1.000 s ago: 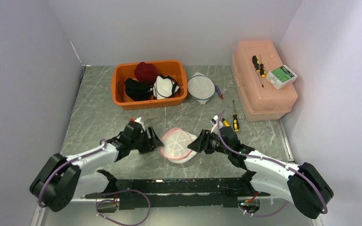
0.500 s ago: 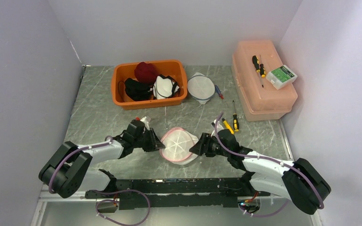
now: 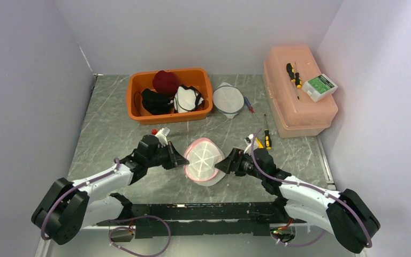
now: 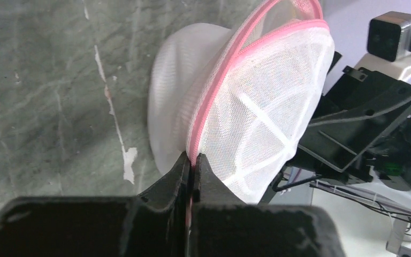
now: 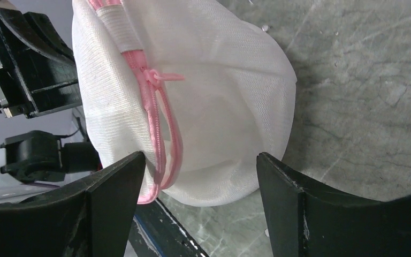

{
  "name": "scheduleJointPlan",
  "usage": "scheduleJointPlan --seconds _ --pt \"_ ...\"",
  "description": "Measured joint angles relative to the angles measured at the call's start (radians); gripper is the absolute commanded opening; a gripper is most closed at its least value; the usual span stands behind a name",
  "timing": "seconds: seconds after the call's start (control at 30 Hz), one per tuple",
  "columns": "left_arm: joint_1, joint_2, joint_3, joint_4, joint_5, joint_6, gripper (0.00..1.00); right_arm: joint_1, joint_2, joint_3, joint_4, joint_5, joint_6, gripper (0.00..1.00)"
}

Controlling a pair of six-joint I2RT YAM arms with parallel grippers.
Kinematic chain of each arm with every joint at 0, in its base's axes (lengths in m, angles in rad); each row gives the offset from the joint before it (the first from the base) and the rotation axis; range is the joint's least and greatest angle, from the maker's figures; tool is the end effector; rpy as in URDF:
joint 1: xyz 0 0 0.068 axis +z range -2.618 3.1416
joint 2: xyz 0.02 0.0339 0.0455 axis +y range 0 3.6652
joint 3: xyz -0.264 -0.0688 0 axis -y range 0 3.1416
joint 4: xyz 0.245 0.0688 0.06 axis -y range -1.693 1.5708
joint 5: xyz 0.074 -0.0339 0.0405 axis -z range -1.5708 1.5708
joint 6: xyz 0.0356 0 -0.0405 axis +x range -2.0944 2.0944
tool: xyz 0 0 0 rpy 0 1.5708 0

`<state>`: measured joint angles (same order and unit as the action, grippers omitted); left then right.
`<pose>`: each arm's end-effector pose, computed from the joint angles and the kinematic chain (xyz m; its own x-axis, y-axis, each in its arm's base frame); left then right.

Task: Unzip the laundry bag and remove the bra
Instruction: Close the laundry bag at the center of the board.

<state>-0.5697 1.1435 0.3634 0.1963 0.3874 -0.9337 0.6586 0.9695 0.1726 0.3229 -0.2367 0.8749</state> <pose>0.1748 -0.1279 0.1651 -0.8909 -0.3132 -0.3290 0.0819 0.6016 -0.7946 0.1384 0.1176 0.1483 -0.8147 0.3129 -0.4882 -0.2101 0.6254 0.7515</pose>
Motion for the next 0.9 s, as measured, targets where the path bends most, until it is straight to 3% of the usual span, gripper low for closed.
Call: scheduleJointPlan --seconds 0.2,0.4,0.7,0.9 --pt "-0.006 -0.047 0.047 -0.069 0.007 -0.004 0.03 -0.021 -0.072 -0.056 0.079 -0.023 0.040 0.94" --pt "-0.048 -0.045 0.142 -0.198 -0.037 0.023 0.03 -0.025 -0.200 -0.060 0.078 -0.032 0.045 1.00" --pt "-0.119 0.013 0.259 -0.341 -0.141 0.078 0.03 -0.037 -0.334 -0.060 -0.005 -0.044 0.042 1.00" --pt "-0.185 0.061 0.299 -0.383 -0.208 0.083 0.03 -0.037 -0.410 -0.060 -0.099 -0.034 0.049 0.89"
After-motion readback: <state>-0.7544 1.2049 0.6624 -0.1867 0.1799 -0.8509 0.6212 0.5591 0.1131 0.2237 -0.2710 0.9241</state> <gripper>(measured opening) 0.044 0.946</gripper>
